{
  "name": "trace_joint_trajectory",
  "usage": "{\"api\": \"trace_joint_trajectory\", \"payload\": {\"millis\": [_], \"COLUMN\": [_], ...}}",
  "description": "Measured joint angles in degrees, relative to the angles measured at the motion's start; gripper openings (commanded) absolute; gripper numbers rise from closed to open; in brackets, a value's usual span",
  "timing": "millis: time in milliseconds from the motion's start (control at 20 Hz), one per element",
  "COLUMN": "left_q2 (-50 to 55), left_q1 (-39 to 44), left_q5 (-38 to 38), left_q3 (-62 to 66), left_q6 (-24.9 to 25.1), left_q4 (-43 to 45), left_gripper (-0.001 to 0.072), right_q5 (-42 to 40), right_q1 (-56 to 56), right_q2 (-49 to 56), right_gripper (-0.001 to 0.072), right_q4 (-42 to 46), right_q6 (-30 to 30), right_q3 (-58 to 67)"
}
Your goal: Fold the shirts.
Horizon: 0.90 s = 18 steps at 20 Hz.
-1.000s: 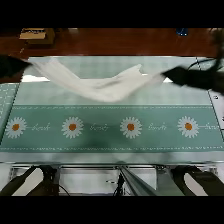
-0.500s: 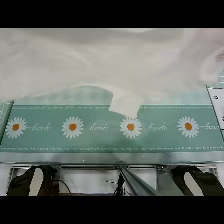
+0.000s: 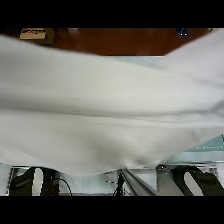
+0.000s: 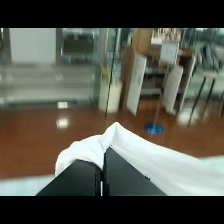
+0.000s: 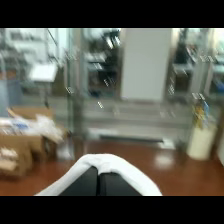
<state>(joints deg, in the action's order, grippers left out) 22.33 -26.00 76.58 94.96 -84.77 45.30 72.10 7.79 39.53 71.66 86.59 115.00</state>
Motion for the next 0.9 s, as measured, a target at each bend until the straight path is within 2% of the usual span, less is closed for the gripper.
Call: {"api": "trace_joint_trajectory", "payload": {"millis": [250, 450, 650, 900], "left_q2": [0.20, 0.57, 3.72, 14.40], "left_q1": [0.00, 0.00, 0.02, 0.98], "left_q5": [12.59, 14.34, 6.19, -11.54], "left_q3": [-6.32, -20.74, -39.26, -51.60], "left_q6": [-3.34, -2.78, -0.13, 6.08], "left_q4": [0.87, 1.27, 0.50, -1.20], "left_gripper": [0.0021, 0.0022, 0.0021, 0.0022], "right_q5": [20.06, 27.54, 24.83, 12.66], "right_q1": [0.00, -1.33, -4.90, -8.81], "right_q2": [6.93, 18.03, 31.61, 45.88], "right_gripper": [0.0039, 0.0039, 0.0039, 0.0040], "right_q4": [7.30, 6.97, 7.06, 7.65], "right_q6": [-1.33, -2.69, -3.06, -3.19], "right_q3": [1.38, 1.14, 1.01, 0.96]}}
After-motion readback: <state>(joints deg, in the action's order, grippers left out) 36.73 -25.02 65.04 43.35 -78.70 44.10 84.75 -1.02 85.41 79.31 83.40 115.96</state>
